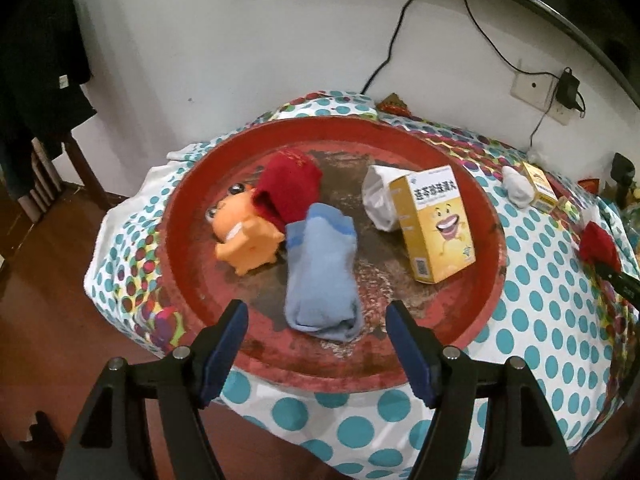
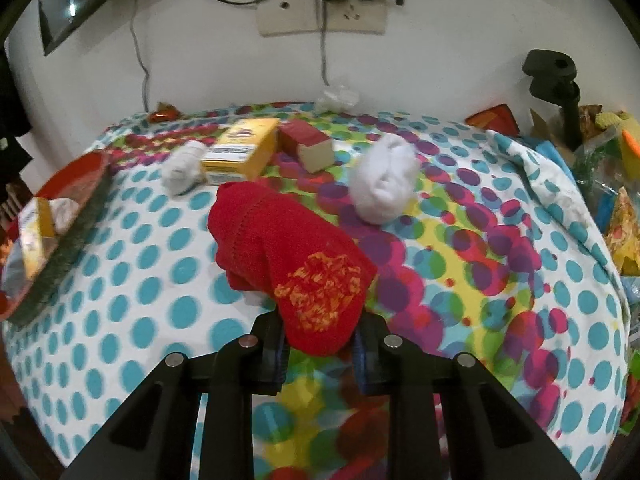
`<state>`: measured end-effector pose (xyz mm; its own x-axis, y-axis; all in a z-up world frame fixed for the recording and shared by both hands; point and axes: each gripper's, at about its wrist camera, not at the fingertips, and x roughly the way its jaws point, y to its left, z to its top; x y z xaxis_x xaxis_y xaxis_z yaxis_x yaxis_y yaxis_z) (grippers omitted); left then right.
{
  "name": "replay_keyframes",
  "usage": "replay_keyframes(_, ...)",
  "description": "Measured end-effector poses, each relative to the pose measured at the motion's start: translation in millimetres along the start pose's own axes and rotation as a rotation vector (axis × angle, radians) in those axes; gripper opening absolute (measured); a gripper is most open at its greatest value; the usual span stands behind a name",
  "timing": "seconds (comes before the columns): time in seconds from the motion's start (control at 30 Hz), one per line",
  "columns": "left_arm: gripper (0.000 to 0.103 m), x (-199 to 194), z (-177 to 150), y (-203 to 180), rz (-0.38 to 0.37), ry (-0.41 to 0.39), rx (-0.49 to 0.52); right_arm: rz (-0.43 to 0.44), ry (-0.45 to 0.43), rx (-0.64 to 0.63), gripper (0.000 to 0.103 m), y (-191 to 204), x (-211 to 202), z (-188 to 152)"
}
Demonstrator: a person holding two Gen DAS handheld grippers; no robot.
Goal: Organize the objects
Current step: 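Lower the blue sock onto the red tray and open the left tool, then carry the red sock over the red tray and open the right tool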
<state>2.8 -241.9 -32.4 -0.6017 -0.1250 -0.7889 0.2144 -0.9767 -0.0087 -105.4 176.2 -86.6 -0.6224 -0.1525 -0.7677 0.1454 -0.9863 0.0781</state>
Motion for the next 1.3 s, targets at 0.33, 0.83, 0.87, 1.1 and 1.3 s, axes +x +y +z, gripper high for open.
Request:
replay_keyframes(0.33, 0.073, -11, 6, 25, 0.027, 0.015, -0.051, 0.096, 0.007, -0.109, 0.024, 78, -6, 0)
replay_keyframes(0.83, 0.073, -33, 14, 81, 0.077, 0.018, -0.175, 0.297, -0.029, -0.268, 0.024, 217, -27, 28)
replay_keyframes(0.87, 0.073, -34, 14, 82, 0.080, 0.019, -0.175, 0.309, -0.026, -0.279, 0.024, 227, -26, 28)
replay_keyframes(1.1, 0.073, -39, 15, 93, 0.100, 0.021, -0.184, 0.389, 0.024, -0.377, 0.024, 298, -21, 13)
replay_keyframes(1.3, 0.073, -37, 14, 103, 0.103, 0.043, -0.214, 0.397, 0.083, -0.348, 0.024, 328, 0, 3)
